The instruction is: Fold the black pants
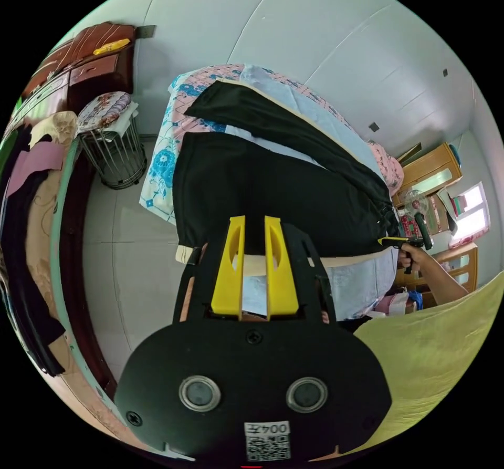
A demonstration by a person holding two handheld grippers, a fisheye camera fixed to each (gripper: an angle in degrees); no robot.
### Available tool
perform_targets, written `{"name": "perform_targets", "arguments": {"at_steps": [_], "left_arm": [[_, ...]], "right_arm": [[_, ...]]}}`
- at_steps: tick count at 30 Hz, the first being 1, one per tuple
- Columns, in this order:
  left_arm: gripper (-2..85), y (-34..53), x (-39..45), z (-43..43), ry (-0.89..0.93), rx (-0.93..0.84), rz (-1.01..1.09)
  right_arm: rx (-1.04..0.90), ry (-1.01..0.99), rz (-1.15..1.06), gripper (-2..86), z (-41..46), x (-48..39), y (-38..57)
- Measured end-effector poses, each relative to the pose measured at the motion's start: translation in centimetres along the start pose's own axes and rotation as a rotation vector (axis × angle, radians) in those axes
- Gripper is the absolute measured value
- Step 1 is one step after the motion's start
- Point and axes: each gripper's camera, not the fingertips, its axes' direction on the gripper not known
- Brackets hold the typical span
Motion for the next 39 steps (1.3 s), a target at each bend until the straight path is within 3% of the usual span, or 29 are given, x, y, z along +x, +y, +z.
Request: {"name": "perform_targets", "arguments": {"at_steps": [11, 18, 25, 34, 39], "left_arm": [[7.6, -13.8, 0.7, -0.8, -0.129, -0.004, 0.183], [7.9, -27.2, -0.1, 2.7, -0.228, -0.042, 0.333], [9.8, -37.8, -1.1, 10.4, -0.366, -0.135, 0.557], [10.1, -43.9, -4.1, 17.6, -0.289, -0.218, 0.610], [4.0, -44.2, -4.4, 19.4, -0.267, -0.244, 0.657]], "right_arm": [[-0.055, -0.135, 0.019, 1.6, 4.2, 1.2, -2.5], [0.029, -0.384, 0.097, 4.0, 3.9, -3.4, -2.1], [-0.073, -0.266, 0.165, 2.2, 7.4, -9.5, -3.7], [-0.159, -0.262, 0.270, 0.6, 9.1, -9.0, -6.1], [-0.179, -0.290, 0.313, 0.5, 9.8, -8.3, -6.7]]}}
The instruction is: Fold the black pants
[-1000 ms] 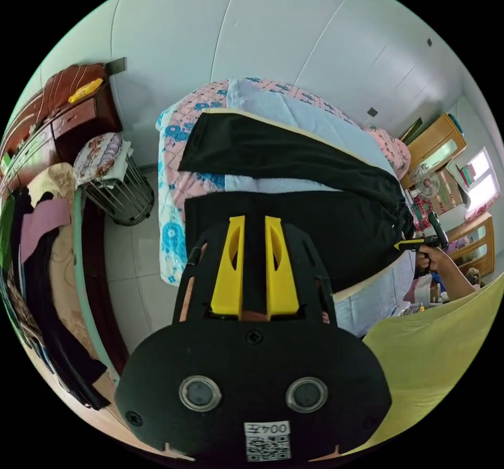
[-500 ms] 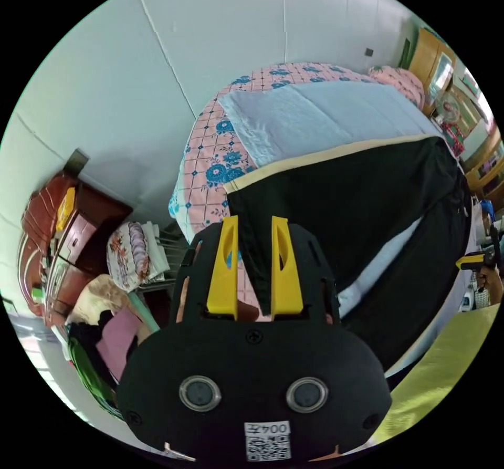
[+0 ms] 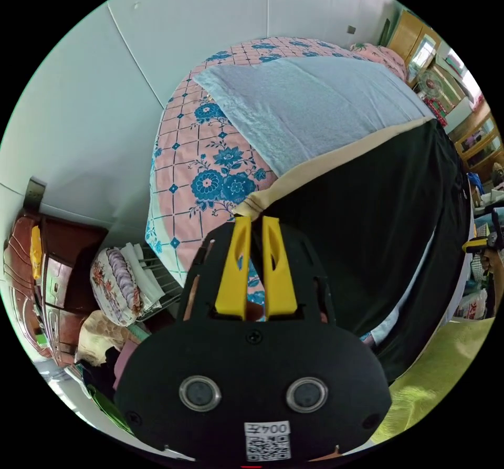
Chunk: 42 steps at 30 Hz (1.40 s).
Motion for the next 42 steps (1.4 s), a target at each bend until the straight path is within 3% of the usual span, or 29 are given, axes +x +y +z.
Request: {"name": "perform_targets", "arguments": {"at_steps": [8, 11, 18, 21, 24, 28, 31, 36, 42], "left_arm": [[1.5, -2.0, -3.2, -7.5, 0.016, 0.155, -0.003], [1.3, -3.8, -4.4, -8.9, -0.001, 0.136, -0.012], [1.0, -6.5, -6.8, -2.5, -0.023, 0.010, -0.129], [0.9, -6.9, -7.4, 0.2, -0.134, -0.027, -0.182], [0.9, -6.4, -8.5, 1.9, -0.089, -0.042, -0.220], [0.9, -4.9, -8.9, -0.3, -0.035, 0.083, -0.270], [0.8, -3.0, -5.8, -3.5, 0.051, 0.215, -0.195], [0.5, 2.8, 6.7, -7.1, 0.165, 0.305, 0.073], [0.1, 9.5, 23.9, -6.0, 0.268, 0.147, 0.271]], "right_arm": [[-0.036, -0.002, 0.031, 0.6, 0.0, 0.4, -0.9], [-0.040, -0.005, 0.038, 0.8, -0.1, 0.6, -1.0], [-0.053, -0.036, 0.072, 0.2, -0.6, 1.4, -0.6], [-0.048, -0.044, 0.087, -0.1, -0.9, 1.6, -0.1], [-0.041, -0.050, 0.101, -0.1, -1.2, 1.8, 0.6], [-0.036, -0.058, 0.113, -0.1, -1.7, 2.1, 1.5], [-0.026, -0.063, 0.115, -0.1, -2.1, 2.3, 2.5], [-0.006, -0.083, 0.111, -0.1, -2.8, 2.8, 4.6], [0.054, -0.102, 0.059, 0.1, -3.6, 3.3, 7.9]]}}
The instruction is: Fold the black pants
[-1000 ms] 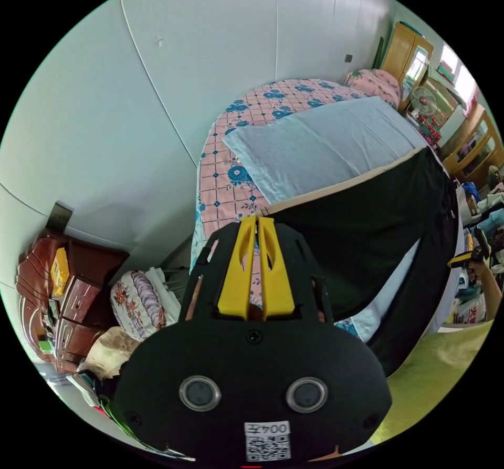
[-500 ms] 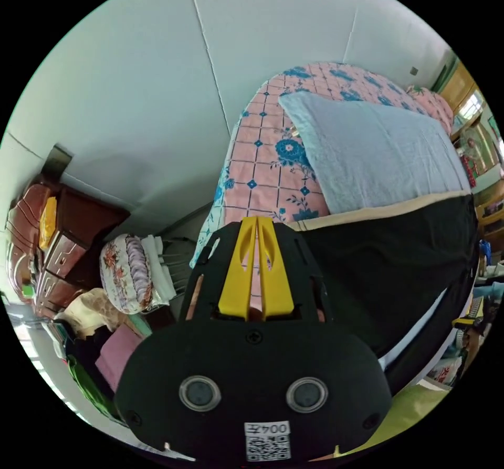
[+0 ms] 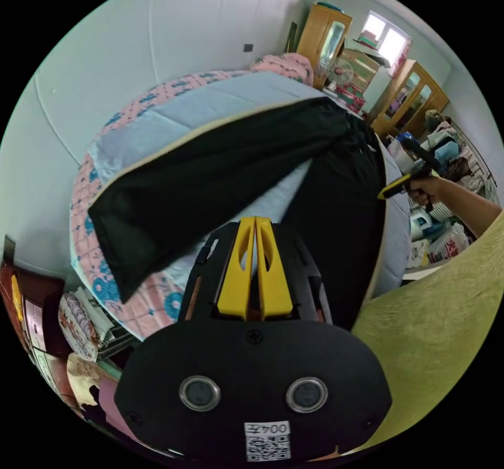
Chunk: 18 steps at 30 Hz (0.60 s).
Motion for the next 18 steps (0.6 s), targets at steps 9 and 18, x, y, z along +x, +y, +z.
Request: {"name": "perform_targets", "arguments": {"at_steps": [9, 18], "left_arm": [[0.0, -0.7, 17.2, 5.6, -0.006, -0.081, -0.116], [0.0, -5.2, 25.7, 10.2, -0.048, -0.201, -0.245]], "right_arm": [[0.181, -0.124, -0.252, 2.2, -1.6, 2.4, 7.1], [0.540, -0.331, -0.248, 9.1, -11.5, 15.0, 14.3]]}}
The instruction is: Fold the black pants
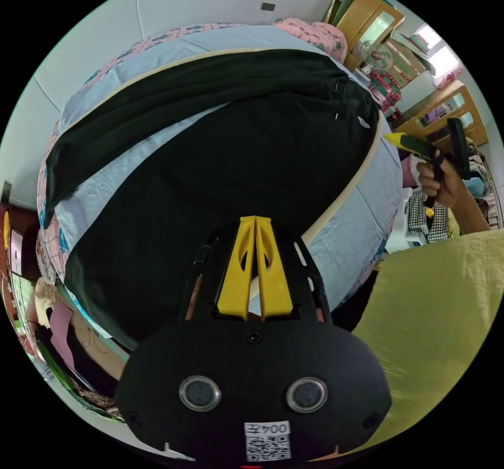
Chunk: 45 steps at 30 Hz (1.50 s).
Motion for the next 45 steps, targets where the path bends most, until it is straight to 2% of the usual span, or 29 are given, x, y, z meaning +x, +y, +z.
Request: {"name": "perform_targets", "arguments": {"at_steps": [7, 11, 17, 27, 34, 37, 39, 43, 45], "left_arm": [[0.1, -3.4, 5.5, 2.0, -0.010, 0.009, 0.080], [0.2, -5.9, 6.8, 3.7, 0.065, 0.030, 0.090], [0.2, -8.0, 9.7, 6.3, 0.027, -0.025, 0.086], [0.2, -11.6, 11.8, 8.0, 0.028, -0.116, -0.102], [0.2, -13.9, 12.4, 8.8, 0.054, -0.189, -0.197], [0.2, -14.7, 12.5, 9.2, 0.073, -0.208, -0.220], [0.2, -15.3, 12.9, 9.4, 0.070, -0.222, -0.222], [0.1, -16.0, 13.9, 9.6, 0.050, -0.233, -0.218], [0.1, -16.3, 14.3, 9.7, 0.046, -0.235, -0.228]], "right_arm": [[0.117, 0.175, 0.042, 7.0, -6.3, 3.3, -1.9], [0.172, 0.335, -0.033, 6.4, -8.9, 1.0, -4.0], [0.130, 0.480, -0.176, 6.5, -10.8, 0.4, -12.0], [-0.047, 0.499, -0.456, 9.0, -7.7, 4.5, -30.6], [-0.260, 0.541, -0.728, 8.8, -3.3, 3.7, -37.4], [-0.326, 0.561, -0.862, 5.9, -2.4, 3.2, -38.4], [-0.352, 0.588, -0.938, 1.0, -2.4, 3.1, -39.1], [-0.337, 0.517, -0.885, -0.2, -4.7, 4.2, -42.5], [-0.289, 0.387, -0.672, -0.1, -7.1, 6.7, -46.3]]}}
